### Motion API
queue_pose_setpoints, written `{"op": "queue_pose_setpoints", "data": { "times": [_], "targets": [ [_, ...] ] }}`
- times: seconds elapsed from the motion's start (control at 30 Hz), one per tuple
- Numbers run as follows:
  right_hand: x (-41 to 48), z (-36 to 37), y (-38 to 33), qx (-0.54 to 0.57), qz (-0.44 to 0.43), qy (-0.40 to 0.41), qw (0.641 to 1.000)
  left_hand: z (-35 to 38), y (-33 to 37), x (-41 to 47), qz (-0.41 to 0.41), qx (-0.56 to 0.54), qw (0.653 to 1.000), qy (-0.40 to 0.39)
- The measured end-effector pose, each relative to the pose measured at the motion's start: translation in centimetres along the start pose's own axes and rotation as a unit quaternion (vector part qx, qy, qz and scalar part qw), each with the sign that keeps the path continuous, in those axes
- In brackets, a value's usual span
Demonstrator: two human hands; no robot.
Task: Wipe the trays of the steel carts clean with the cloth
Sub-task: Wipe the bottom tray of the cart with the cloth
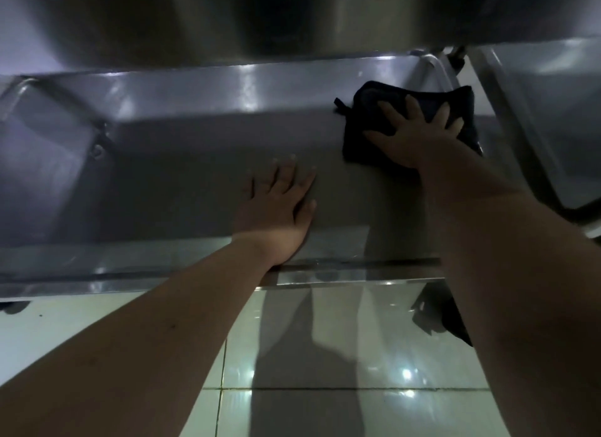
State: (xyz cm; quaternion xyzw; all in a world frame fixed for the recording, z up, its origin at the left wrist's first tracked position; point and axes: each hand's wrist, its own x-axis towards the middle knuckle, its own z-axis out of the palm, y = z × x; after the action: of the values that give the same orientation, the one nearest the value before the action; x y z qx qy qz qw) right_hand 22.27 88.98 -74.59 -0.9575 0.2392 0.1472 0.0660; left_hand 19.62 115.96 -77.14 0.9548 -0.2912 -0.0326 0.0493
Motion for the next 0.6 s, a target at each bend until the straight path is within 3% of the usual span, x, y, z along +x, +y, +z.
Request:
{"op": "queue_pose_setpoints", "data": {
  "times": [0.2, 0.43, 0.53, 0.6],
  "targets": [
    [-4.1, 1.9, 2.9, -0.018, -0.049, 0.024, 0.998, 0.5, -0.3, 0.2, 0.005, -0.009, 1.000, -0.001],
    [-16.4, 6.7, 4.9, -0.023, -0.022, 0.058, 0.998, 0.7, -0.7, 0.4, 0.013, 0.014, 0.999, -0.027],
    [-16.8, 6.3, 4.2, -0.028, 0.003, 0.024, 0.999, 0.6, -1.0, 0.8, 0.011, -0.032, 0.999, -0.022],
    [-17.0, 5.9, 3.2, -0.027, 0.017, 0.002, 0.999, 0.3, -0.8, 0.7, 0.006, -0.131, 0.991, 0.018]
  ]
}}
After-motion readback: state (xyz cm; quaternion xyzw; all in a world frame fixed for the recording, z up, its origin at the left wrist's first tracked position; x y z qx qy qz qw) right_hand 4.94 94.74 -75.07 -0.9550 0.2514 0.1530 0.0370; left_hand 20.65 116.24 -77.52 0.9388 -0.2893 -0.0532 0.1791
